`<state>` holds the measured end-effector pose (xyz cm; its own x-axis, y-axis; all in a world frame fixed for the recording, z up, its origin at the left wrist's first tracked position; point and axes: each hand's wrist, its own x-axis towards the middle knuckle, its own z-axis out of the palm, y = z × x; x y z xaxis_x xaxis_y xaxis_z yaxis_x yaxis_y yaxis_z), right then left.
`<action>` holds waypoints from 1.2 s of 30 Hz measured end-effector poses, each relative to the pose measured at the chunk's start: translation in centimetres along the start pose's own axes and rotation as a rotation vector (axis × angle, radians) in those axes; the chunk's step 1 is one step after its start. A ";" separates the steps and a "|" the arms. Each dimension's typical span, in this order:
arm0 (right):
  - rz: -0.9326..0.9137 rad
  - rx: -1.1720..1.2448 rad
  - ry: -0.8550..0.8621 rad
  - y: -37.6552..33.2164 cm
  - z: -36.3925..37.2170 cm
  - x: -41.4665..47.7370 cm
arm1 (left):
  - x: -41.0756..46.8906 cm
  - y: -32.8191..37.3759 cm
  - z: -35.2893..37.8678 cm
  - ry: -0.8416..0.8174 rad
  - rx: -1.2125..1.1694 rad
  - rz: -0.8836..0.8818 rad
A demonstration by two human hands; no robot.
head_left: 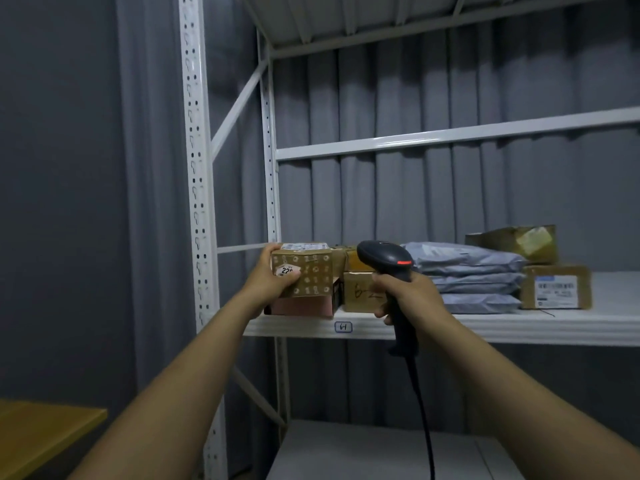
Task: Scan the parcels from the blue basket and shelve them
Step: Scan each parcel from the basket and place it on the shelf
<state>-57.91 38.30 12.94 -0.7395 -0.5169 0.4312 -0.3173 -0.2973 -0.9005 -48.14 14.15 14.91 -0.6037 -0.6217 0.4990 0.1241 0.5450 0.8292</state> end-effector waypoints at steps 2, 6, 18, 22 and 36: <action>0.013 -0.001 0.024 0.4 -0.6 0.6 | 2.0 -0.9 0.5 -0.014 0.057 0.003; 0.032 -0.013 0.058 1.6 -1.8 1.7 | 4.7 -1.6 1.8 0.101 0.285 0.032; 0.085 -0.007 0.072 3.2 -3.5 2.1 | 3.3 -3.3 5.1 0.225 0.934 0.273; 0.076 -0.021 0.045 2.9 -4.3 1.0 | 2.7 -2.1 5.2 0.137 1.058 0.213; 0.242 -0.222 -0.099 8.4 -11.1 -13.3 | -15.0 -6.7 12.3 -0.190 1.033 0.166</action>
<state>-57.33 51.63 -0.98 -0.7517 -0.6295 0.1969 -0.2691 0.0201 -0.9629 -49.56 26.71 -1.26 -0.7645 -0.4462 0.4652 -0.4589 0.8836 0.0933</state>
